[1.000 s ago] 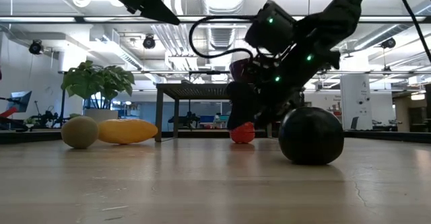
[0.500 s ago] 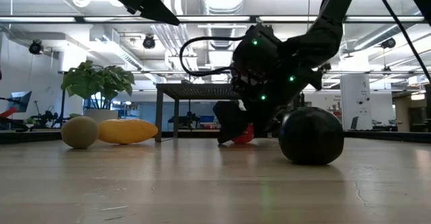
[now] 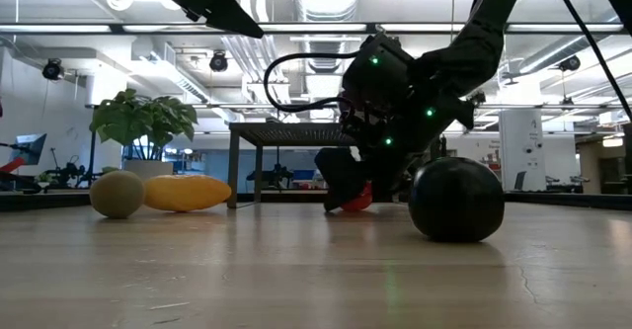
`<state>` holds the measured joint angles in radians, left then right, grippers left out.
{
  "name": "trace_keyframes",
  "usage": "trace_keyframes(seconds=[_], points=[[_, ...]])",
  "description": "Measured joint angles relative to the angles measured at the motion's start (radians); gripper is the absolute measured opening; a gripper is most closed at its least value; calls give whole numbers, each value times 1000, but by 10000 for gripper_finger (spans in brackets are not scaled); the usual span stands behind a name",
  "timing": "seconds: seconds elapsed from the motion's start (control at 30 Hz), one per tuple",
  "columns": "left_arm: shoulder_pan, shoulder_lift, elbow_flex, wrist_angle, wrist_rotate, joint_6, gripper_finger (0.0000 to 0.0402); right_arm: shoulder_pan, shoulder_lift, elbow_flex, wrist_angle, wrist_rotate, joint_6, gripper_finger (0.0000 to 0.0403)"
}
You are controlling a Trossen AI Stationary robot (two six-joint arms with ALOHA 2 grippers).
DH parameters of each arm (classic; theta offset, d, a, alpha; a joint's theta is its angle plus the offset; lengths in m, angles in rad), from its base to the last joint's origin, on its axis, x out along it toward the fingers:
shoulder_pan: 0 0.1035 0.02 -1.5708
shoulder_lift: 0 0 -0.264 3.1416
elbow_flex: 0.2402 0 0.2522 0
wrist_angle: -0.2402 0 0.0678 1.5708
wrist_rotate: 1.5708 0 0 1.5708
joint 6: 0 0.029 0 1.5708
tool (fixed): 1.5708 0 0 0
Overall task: Pick & Place Fruit
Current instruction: Put the red tomato into the violet strainer bowl on the shelf
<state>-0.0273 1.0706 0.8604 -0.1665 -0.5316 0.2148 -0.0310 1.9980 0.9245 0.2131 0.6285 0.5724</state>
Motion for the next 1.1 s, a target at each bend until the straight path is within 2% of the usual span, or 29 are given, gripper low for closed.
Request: trace_keyframes(seconds=[0.27, 0.37, 0.47, 0.63, 0.73, 0.9, 1.0, 1.1], points=[[0, 0, 0, 0, 0, -7, 227, 0, 0, -1, -1, -8, 0, 266], [0, 0, 0, 0, 0, -7, 227, 0, 0, -1, -1, -8, 0, 248], [0, 0, 0, 0, 0, -7, 227, 0, 0, -1, -1, -8, 0, 250], [0, 0, 0, 0, 0, -8, 227, 0, 0, -1, -3, -10, 0, 276], [0, 0, 0, 0, 0, -9, 227, 0, 0, -2, -3, -12, 1, 270], [0, 0, 0, 0, 0, -9, 227, 1, -28, -4, -23, -68, -5, 247], [0, 0, 0, 1, 0, -10, 227, 8, -63, -5, -53, -107, -11, 249], [0, 0, 0, 0, 0, -11, 227, 19, -99, -5, -103, -155, -16, 269]])
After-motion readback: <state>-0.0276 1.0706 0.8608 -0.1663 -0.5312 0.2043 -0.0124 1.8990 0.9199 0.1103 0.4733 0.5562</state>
